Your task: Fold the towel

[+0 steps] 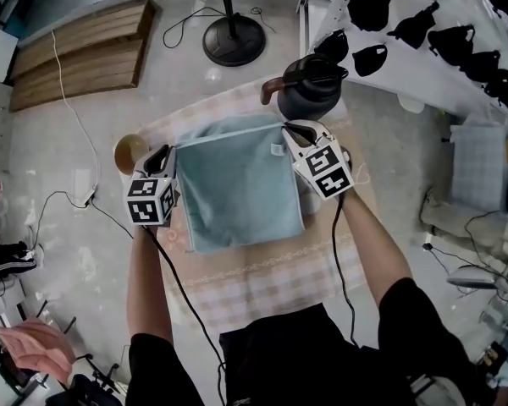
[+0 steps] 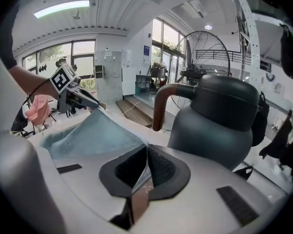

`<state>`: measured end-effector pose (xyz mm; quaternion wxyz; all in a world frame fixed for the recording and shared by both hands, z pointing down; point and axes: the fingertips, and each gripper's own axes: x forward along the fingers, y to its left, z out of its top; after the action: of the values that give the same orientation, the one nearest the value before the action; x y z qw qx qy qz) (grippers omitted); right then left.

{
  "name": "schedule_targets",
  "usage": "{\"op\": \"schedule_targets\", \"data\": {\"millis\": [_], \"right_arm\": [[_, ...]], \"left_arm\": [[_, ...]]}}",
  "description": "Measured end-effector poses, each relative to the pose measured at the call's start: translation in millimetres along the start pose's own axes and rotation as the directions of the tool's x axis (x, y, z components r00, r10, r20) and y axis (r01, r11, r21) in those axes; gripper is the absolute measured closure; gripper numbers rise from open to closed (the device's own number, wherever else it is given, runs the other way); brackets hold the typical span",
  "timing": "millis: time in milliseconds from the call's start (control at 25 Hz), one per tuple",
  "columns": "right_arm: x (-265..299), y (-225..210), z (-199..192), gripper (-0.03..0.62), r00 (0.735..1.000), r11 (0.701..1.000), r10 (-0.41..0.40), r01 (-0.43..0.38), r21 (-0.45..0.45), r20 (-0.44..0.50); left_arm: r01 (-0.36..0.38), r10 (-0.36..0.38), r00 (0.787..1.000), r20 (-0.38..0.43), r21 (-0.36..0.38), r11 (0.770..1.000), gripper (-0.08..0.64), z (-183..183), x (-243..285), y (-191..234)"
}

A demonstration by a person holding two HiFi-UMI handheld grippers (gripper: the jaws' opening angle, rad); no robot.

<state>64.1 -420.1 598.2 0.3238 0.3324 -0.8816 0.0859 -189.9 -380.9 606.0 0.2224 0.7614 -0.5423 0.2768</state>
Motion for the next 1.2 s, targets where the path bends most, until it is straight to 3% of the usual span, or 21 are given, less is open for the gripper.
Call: {"op": "schedule_targets", "data": {"millis": [280, 400, 520, 600, 720, 880, 1040, 1200], "right_arm": [[10.3, -1.8, -8.8, 0.58, 0.999, 0.999, -0.032, 0.032, 0.014, 0.005], [13.8, -3.2, -12.7, 0.572, 0.999, 0.999, -0.046, 0.046, 0.025, -0.002], [6.0, -1.4, -17.4, 0.472, 0.999, 0.998, -0.036, 0.035, 0.049, 0.009], [-4.8, -1.7, -24.0, 0.458, 0.999, 0.997, -0.027, 0.026, 0.077, 0.019], [-24.7, 4.0, -43.0, 0.453, 1.0, 0.992, -0.006, 0.004, 0.124, 0.016], [-50.3, 38.4, -80.2, 0.454, 0.995, 0.982, 0.097, -0.093, 0.165, -0.019], [-75.0, 76.8, -114.9, 0.454, 0.984, 0.968, 0.171, -0.158, 0.197, -0.053], [-97.8, 101.8, -131.9, 0.454, 0.98, 0.96, 0.19, -0.175, 0.219, -0.05]], "left_arm": [[-0.046, 0.046, 0.999, -0.018, -0.013, 0.999, 0.508, -4.6, 15.5, 6.0], [-0.062, 0.062, 0.998, 0.008, -0.057, 0.996, 0.491, -2.6, 15.2, 7.9], [-0.026, 0.027, 1.0, 0.007, -0.087, 0.996, 0.395, -6.7, 6.3, 0.7], [-0.008, 0.008, 1.0, -0.004, -0.072, 0.997, 0.385, -13.2, -3.7, -6.4], [-0.007, 0.004, 0.999, -0.033, -0.076, 0.997, 0.385, -36.5, -24.0, -14.3], [-0.017, 0.008, 0.997, -0.073, -0.126, 0.992, 0.385, -79.8, -53.6, -27.6], [0.013, -0.03, 0.994, -0.101, -0.166, 0.986, 0.385, -121.9, -84.8, -54.0], [0.062, -0.086, 0.99, -0.111, -0.201, 0.978, 0.385, -156.2, -112.6, -80.3]]}}
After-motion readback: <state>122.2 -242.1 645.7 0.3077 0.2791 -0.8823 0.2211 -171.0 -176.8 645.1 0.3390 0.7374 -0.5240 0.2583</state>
